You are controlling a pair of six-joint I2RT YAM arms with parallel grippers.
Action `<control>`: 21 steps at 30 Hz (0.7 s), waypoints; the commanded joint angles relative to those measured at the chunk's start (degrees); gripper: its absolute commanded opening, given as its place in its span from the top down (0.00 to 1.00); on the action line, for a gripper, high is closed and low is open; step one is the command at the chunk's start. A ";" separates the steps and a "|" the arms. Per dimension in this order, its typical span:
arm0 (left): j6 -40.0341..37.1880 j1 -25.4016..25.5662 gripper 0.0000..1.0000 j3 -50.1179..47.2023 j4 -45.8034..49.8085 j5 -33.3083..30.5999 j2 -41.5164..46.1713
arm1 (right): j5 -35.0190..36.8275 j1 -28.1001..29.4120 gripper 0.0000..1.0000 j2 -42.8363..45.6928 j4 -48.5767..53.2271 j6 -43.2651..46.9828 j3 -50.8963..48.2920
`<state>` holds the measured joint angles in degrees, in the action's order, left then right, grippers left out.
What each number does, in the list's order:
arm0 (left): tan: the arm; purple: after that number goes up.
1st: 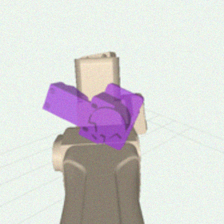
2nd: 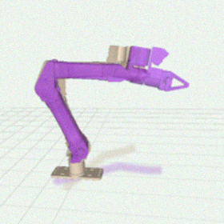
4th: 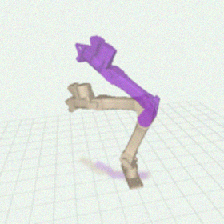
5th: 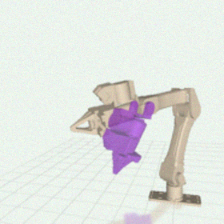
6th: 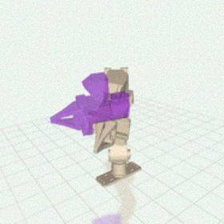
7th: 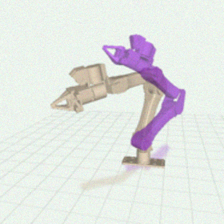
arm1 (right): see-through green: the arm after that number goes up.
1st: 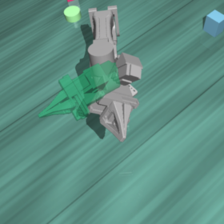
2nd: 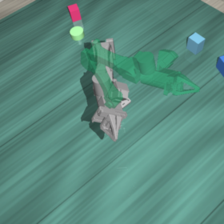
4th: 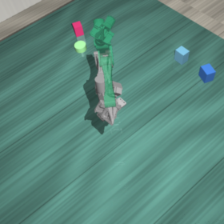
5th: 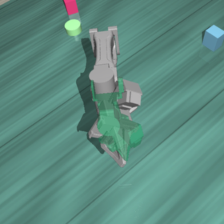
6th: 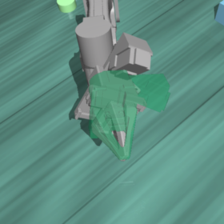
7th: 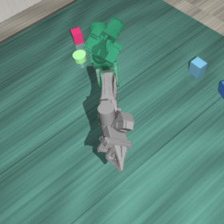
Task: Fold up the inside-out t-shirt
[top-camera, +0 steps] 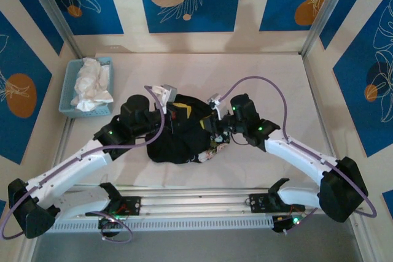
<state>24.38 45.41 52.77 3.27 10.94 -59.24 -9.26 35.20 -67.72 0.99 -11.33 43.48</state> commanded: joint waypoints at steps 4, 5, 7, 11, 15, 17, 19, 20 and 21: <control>-3.61 0.31 1.00 -8.10 -4.96 3.74 1.75 | 2.50 -3.50 0.99 1.58 7.21 -2.23 1.85; -3.85 0.37 1.00 -9.53 -6.27 3.87 1.98 | 2.10 -3.63 0.99 1.29 8.01 -2.15 1.87; -4.18 0.32 0.97 -12.00 -9.25 4.70 2.13 | 1.08 -3.65 0.99 0.93 8.07 -1.97 1.72; -6.14 0.32 0.85 -15.94 -13.40 8.28 1.84 | -1.69 -3.93 1.00 0.58 6.73 -1.34 1.52; -7.87 0.28 0.76 -17.15 -11.97 7.59 2.70 | -4.23 -4.25 1.00 0.90 5.56 0.67 1.13; -8.23 0.21 0.72 -17.56 -10.91 5.21 3.94 | -5.21 -4.35 1.00 1.10 5.77 1.89 1.03; -8.22 0.22 0.70 -17.68 -10.06 1.94 5.20 | -6.29 -4.35 1.00 1.34 5.49 2.60 0.67; -8.36 0.17 0.68 -17.62 -9.68 0.64 5.60 | -7.00 -4.35 1.00 1.50 5.24 2.85 0.38; -8.57 0.15 0.66 -17.31 -9.19 0.16 5.64 | -7.62 -4.34 1.00 1.69 4.93 3.02 0.15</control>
<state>17.21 45.41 35.18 -5.93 14.59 -55.18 -13.23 31.07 -66.98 7.03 -10.44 43.70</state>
